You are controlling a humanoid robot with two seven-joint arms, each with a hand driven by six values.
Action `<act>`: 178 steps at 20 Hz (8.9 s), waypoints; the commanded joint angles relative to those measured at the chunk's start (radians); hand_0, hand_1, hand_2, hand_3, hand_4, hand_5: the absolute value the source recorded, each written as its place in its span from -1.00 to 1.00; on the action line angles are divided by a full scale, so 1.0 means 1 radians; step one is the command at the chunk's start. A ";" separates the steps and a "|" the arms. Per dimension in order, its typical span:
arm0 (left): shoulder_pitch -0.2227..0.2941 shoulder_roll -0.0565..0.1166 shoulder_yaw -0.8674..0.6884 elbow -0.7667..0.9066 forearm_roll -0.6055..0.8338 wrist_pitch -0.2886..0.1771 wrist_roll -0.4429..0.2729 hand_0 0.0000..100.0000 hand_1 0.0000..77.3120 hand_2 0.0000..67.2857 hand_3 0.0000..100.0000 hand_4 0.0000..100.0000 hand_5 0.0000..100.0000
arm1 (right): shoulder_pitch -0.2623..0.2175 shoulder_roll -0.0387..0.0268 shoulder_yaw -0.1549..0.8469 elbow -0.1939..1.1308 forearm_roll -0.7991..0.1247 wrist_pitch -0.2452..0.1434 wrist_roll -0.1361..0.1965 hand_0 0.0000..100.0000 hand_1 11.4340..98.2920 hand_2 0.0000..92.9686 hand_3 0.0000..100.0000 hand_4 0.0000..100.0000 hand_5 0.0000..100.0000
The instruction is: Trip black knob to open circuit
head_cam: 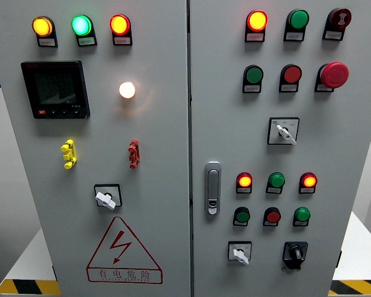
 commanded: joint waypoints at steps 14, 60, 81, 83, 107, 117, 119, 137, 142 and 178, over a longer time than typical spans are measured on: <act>0.000 0.000 0.000 0.000 0.000 0.000 0.000 -1.00 -1.00 -0.42 -0.48 -0.80 -0.83 | 0.025 -0.0029 0.254 0.032 -0.216 0.000 -0.051 -0.23 -0.45 -0.98 -0.84 -0.96 -0.74; 0.000 0.000 0.000 0.000 0.000 0.000 0.000 -1.00 -1.00 -0.42 -0.48 -0.80 -0.83 | -0.040 0.0001 1.559 1.377 -1.206 0.167 -0.055 -0.11 -0.16 -1.00 -0.21 -0.24 -0.16; 0.000 0.000 0.000 0.000 0.000 0.000 0.000 -1.00 -1.00 -0.42 -0.48 -0.80 -0.83 | 0.090 0.0063 1.419 1.648 -1.178 -0.078 -0.069 1.00 0.19 -1.00 0.54 0.69 1.00; 0.000 0.000 0.000 0.000 0.000 0.000 0.000 -1.00 -1.00 -0.42 -0.48 -0.80 -0.83 | 0.097 0.0063 1.398 1.648 -1.178 -0.109 -0.069 1.00 0.23 -1.00 0.55 0.72 1.00; 0.000 0.000 0.000 0.000 0.000 0.000 0.000 -1.00 -1.00 -0.42 -0.48 -0.80 -0.83 | 0.233 0.0109 1.390 1.513 -1.085 -0.117 -0.120 1.00 0.25 -1.00 0.63 0.83 1.00; 0.000 0.000 0.000 0.000 0.000 0.000 0.000 -1.00 -1.00 -0.42 -0.48 -0.80 -0.83 | 0.244 0.0109 1.359 1.511 -1.083 -0.106 -0.141 1.00 0.22 -1.00 0.67 0.83 1.00; 0.000 0.000 0.000 0.000 0.000 0.000 0.000 -1.00 -1.00 -0.42 -0.48 -0.80 -0.83 | 0.249 0.0109 1.359 1.507 -1.083 -0.106 -0.141 1.00 0.21 -1.00 0.68 0.83 1.00; 0.000 0.000 0.000 0.000 0.000 0.000 0.000 -1.00 -1.00 -0.42 -0.48 -0.80 -0.83 | 0.284 0.0109 1.341 1.465 -1.081 -0.104 -0.141 1.00 0.17 -1.00 0.70 0.85 1.00; 0.000 0.000 0.000 0.000 0.000 0.000 0.000 -1.00 -1.00 -0.42 -0.48 -0.80 -0.83 | 0.284 0.0109 1.335 1.468 -1.083 -0.104 -0.143 1.00 0.16 -1.00 0.71 0.86 1.00; 0.000 0.000 0.000 0.000 0.000 0.000 0.000 -1.00 -1.00 -0.42 -0.48 -0.80 -0.83 | 0.287 0.0124 1.301 1.476 -1.083 -0.106 -0.163 1.00 0.06 -1.00 0.78 0.94 1.00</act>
